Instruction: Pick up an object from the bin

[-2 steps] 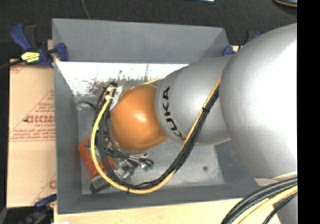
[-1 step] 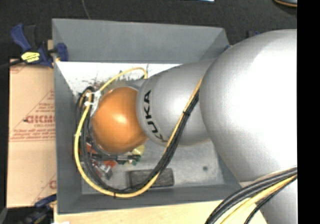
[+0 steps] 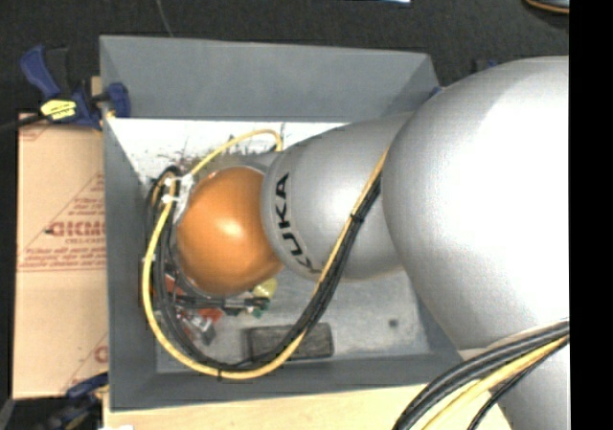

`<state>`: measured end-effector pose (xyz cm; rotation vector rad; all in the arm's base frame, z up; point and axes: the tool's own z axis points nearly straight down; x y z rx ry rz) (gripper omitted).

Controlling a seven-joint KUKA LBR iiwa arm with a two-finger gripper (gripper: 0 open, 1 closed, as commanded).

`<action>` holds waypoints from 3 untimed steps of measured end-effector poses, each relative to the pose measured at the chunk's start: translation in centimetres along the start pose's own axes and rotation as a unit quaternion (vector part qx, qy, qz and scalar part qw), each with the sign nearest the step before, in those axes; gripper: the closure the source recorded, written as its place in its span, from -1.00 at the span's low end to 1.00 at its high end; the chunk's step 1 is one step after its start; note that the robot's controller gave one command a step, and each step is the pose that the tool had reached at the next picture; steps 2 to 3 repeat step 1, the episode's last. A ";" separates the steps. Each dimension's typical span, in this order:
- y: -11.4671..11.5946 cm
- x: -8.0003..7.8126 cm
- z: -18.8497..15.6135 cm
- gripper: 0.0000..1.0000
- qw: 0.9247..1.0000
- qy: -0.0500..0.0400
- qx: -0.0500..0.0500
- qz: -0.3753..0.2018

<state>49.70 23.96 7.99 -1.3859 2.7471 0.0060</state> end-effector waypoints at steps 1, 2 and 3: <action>-0.1 0.1 -0.9 1.00 1.000 0.002 0.000 0.000; -0.1 0.1 -0.9 1.00 1.000 0.002 0.000 0.000; -0.1 0.1 -0.9 1.00 1.000 0.002 0.000 0.000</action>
Offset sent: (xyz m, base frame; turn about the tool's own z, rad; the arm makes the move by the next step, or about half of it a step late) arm -0.0003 -0.0007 0.0361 0.0001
